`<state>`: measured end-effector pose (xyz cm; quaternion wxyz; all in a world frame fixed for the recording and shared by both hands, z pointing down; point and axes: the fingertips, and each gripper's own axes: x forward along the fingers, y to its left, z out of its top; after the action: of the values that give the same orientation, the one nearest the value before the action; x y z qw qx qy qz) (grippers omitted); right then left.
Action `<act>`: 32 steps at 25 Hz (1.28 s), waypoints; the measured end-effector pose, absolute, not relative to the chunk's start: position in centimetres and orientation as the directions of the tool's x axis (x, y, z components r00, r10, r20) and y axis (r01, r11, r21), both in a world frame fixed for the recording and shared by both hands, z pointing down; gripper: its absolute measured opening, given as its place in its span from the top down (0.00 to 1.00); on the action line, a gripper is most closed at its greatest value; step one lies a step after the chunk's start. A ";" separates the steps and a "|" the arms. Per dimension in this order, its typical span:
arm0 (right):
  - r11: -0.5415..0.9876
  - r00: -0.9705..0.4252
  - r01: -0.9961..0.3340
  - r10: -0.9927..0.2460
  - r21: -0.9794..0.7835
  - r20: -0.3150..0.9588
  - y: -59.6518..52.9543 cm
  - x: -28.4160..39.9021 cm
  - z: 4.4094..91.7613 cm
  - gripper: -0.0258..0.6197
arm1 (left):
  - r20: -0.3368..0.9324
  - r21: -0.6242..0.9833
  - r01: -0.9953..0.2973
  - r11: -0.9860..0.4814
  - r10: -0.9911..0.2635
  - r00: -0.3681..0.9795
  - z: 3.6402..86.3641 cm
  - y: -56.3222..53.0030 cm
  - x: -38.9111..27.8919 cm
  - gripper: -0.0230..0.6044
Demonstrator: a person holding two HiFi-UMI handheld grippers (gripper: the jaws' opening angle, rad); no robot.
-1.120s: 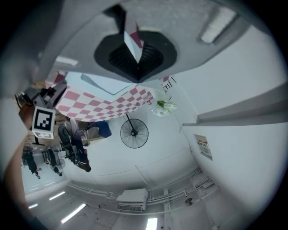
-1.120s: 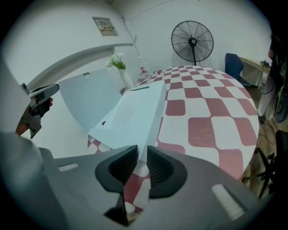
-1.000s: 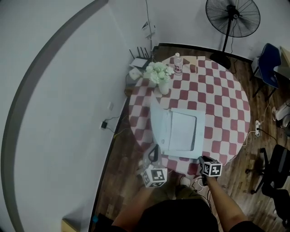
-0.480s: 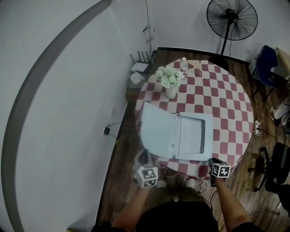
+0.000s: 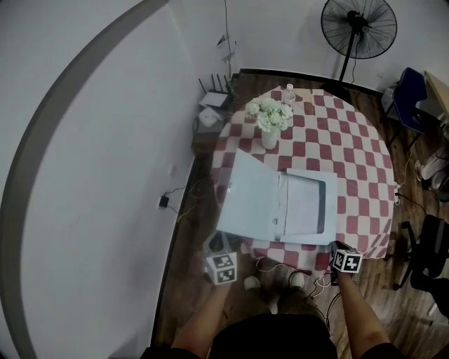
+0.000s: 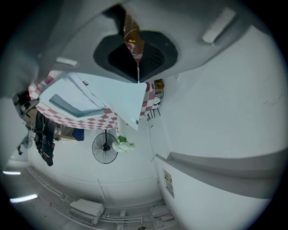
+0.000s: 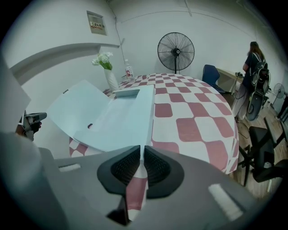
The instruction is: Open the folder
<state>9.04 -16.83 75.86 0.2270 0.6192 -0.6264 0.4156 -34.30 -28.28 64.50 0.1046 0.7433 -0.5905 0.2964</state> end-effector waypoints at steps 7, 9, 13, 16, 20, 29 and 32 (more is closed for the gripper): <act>-0.118 -0.101 -0.970 -0.592 -0.211 0.800 -16.9 8.9 76.0 0.92 | 0.641 -0.153 -0.954 -0.257 -0.761 0.102 69.2 -29.2 -36.6 0.96; -0.120 -0.100 -0.970 -0.593 -0.210 0.799 -17.0 8.8 76.0 0.92 | 0.659 -0.149 -0.954 -0.259 -0.746 0.100 70.3 -29.5 -37.1 0.96; -0.124 -0.096 -0.970 -0.593 -0.208 0.799 -17.1 8.8 76.1 0.92 | 0.680 -0.121 -0.957 -0.264 -0.725 0.114 72.0 -29.8 -37.8 0.96; -0.127 -0.086 -0.971 -0.602 -0.201 0.794 -17.2 8.9 76.3 0.92 | 0.664 -0.052 -0.969 -0.240 -0.733 0.145 72.4 -30.0 -37.9 0.96; -0.119 -0.083 -0.974 -0.606 -0.193 0.791 -17.1 8.9 76.2 0.92 | 0.640 -0.025 -0.977 -0.213 -0.754 0.147 71.3 -29.7 -37.6 0.96; -0.109 -0.092 -0.969 -0.671 -0.221 0.736 -17.5 10.8 72.5 0.96 | 0.570 -0.026 -0.981 -0.194 -0.809 0.145 65.5 -28.1 -34.0 0.96; -0.088 -0.112 -0.965 -0.714 -0.247 0.691 -17.2 11.0 69.7 0.96 | 0.552 -0.002 -0.984 -0.177 -0.821 0.146 63.6 -27.3 -32.8 0.96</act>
<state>11.02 -17.16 69.66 0.1739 0.6431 -0.6526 0.3609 -32.77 -27.26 63.58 0.1845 0.7342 -0.6145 0.2218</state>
